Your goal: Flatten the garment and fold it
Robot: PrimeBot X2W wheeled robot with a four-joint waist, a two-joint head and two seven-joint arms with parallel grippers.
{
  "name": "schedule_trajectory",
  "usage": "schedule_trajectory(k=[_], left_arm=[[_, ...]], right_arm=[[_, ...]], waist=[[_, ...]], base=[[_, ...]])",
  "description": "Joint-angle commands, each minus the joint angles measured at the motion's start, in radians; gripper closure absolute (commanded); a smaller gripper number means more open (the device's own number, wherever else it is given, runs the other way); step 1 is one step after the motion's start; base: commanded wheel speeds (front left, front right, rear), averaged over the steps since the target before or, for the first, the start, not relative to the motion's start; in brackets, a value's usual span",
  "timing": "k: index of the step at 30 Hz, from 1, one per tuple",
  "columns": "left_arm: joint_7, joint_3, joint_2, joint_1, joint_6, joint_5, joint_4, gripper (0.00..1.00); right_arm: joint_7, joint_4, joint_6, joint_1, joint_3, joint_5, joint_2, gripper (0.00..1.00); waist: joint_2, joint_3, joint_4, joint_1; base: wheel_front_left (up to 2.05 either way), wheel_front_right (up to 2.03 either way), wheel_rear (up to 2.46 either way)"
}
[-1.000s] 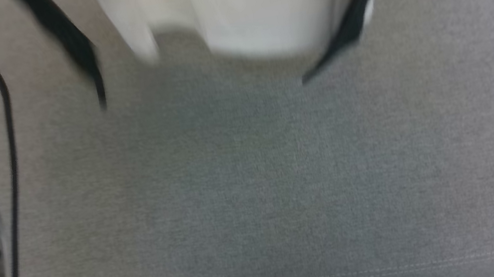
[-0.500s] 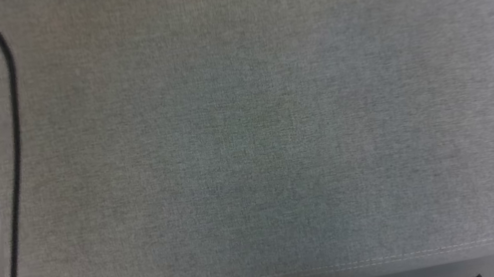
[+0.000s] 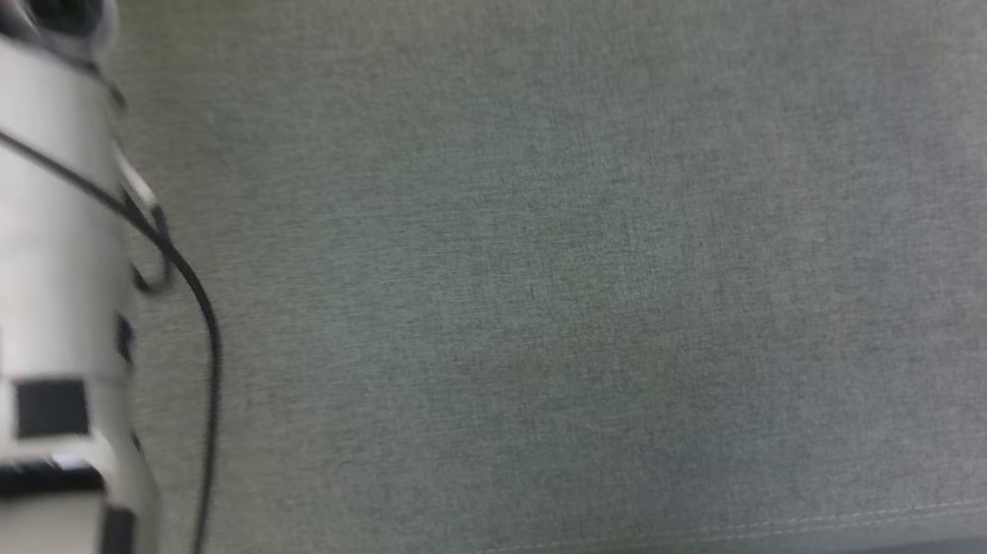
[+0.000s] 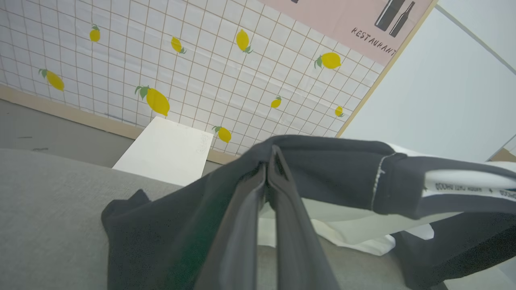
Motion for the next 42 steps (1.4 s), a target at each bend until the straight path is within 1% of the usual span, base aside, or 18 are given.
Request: schedule_trajectory(k=[1, 4, 5, 8, 10, 13, 17, 20, 23, 28, 32, 35, 36, 38, 39, 40, 41, 42], left_arm=[[-0.007, 0.004, 0.008, 0.064, -0.005, -0.02, -0.001, 1.0], [-0.009, -0.011, -0.009, 0.205, -0.016, -0.06, -0.038, 1.0], [-0.001, -0.029, -0.018, 0.314, -0.019, -0.083, -0.068, 1.0], [0.015, -0.045, -0.029, 0.477, -0.02, -0.123, -0.114, 1.0], [0.03, -0.061, -0.035, 0.587, -0.02, -0.139, -0.143, 1.0], [0.051, -0.078, -0.036, 0.74, -0.018, -0.154, -0.178, 1.0], [0.075, -0.082, -0.038, 0.901, 0.01, -0.176, -0.217, 1.0], [0.108, -0.09, -0.027, 0.992, 0.048, -0.178, -0.241, 1.0], [0.151, -0.094, -0.013, 1.069, 0.101, -0.179, -0.264, 1.0], [0.239, -0.13, 0.003, 1.133, 0.174, -0.159, -0.296, 1.0], [0.281, -0.151, 0.003, 1.147, 0.203, -0.15, -0.3, 1.0], [0.288, -0.156, 0.0, 1.144, 0.214, -0.148, -0.297, 1.0], [0.289, -0.155, 0.0, 1.141, 0.217, -0.149, -0.296, 0.62], [0.293, -0.149, -0.003, 1.137, 0.217, -0.16, -0.295, 0.0], [0.297, -0.145, -0.002, 1.135, 0.217, -0.165, -0.294, 0.0], [0.299, -0.14, 0.0, 1.132, 0.219, -0.168, -0.295, 0.0], [0.299, -0.135, 0.002, 1.132, 0.222, -0.173, -0.299, 0.0], [0.304, -0.129, 0.006, 1.134, 0.227, -0.179, -0.304, 0.0]], right_arm=[[-0.017, -0.027, -0.002, 0.077, -0.002, 0.037, -0.026, 1.0], [-0.029, -0.093, -0.002, 0.256, 0.001, 0.096, -0.059, 1.0], [-0.03, -0.129, -0.002, 0.385, -0.016, 0.135, -0.063, 1.0], [-0.018, -0.19, -0.002, 0.574, -0.049, 0.169, -0.057, 1.0], [-0.006, -0.225, -0.002, 0.708, -0.078, 0.174, -0.044, 1.0], [0.023, -0.261, -0.002, 0.896, -0.14, 0.177, 0.001, 1.0], [0.09, -0.285, -0.002, 1.085, -0.193, 0.14, 0.05, 1.0], [0.142, -0.309, -0.002, 1.172, -0.206, 0.088, 0.07, 1.0], [0.204, -0.333, -0.002, 1.238, -0.217, 0.035, 0.085, 1.0], [0.283, -0.37, -0.002, 1.29, -0.23, -0.062, 0.098, 1.0], [0.322, -0.364, -0.002, 1.3, -0.224, -0.119, 0.102, 1.0], [0.329, -0.346, -0.002, 1.299, -0.212, -0.143, 0.103, 1.0], [0.33, -0.335, -0.002, 1.297, -0.209, -0.139, 0.104, 1.0], [0.331, -0.317, -0.002, 1.293, -0.197, -0.149, 0.104, 1.0], [0.33, -0.309, -0.002, 1.291, -0.194, -0.145, 0.104, 1.0], [0.331, -0.299, -0.002, 1.288, -0.187, -0.138, 0.104, 0.75], [0.331, -0.295, -0.002, 1.286, -0.18, -0.131, 0.104, 0.3], [0.329, -0.292, -0.002, 1.283, -0.173, -0.119, 0.104, 0.0]], waist=[[0.0, -0.092, 0.024, -0.0002], [0.0, -0.168, 0.038, -0.0002], [0.0, -0.226, 0.047, -0.0002], [0.0, -0.294, 0.055, -0.0002], [0.0, -0.335, 0.058, -0.0002], [0.0, -0.382, 0.057, -0.0002], [0.0, -0.42, 0.047, -0.0002], [0.0, -0.437, 0.033, -0.0002], [0.0, -0.449, 0.024, -0.0002], [0.0, -0.455, 0.016, -0.0002], [0.0, -0.46, 0.012, -0.0002], [0.0, -0.464, 0.011, -0.0002], [0.0, -0.465, 0.01, -0.0002], [0.0, -0.47, 0.009, -0.0002], [0.0, -0.471, 0.008, -0.0002], [0.0, -0.474, 0.007, -0.0002], [0.0, -0.478, 0.006, -0.0002], [0.0, -0.482, 0.003, -0.0002]], base=[[0.0, 0.0, 0.0], [0.0, 0.0, 0.0], [0.0, 0.0, 0.0], [0.0, 0.0, 0.0], [0.0, 0.0, 0.0], [0.0, 0.0, 0.0], [0.0, 0.0, 0.0], [0.0, 0.0, 0.0], [0.0, 0.0, 0.0], [0.0, 0.0, 0.0], [0.0, 0.0, 0.0], [0.0, 0.0, 0.0], [0.0, 0.0, 0.0], [0.0, 0.0, 0.0], [0.0, 0.0, 0.0], [0.0, 0.0, 0.0], [0.0, 0.0, 0.0], [0.0, 0.0, 0.0]])
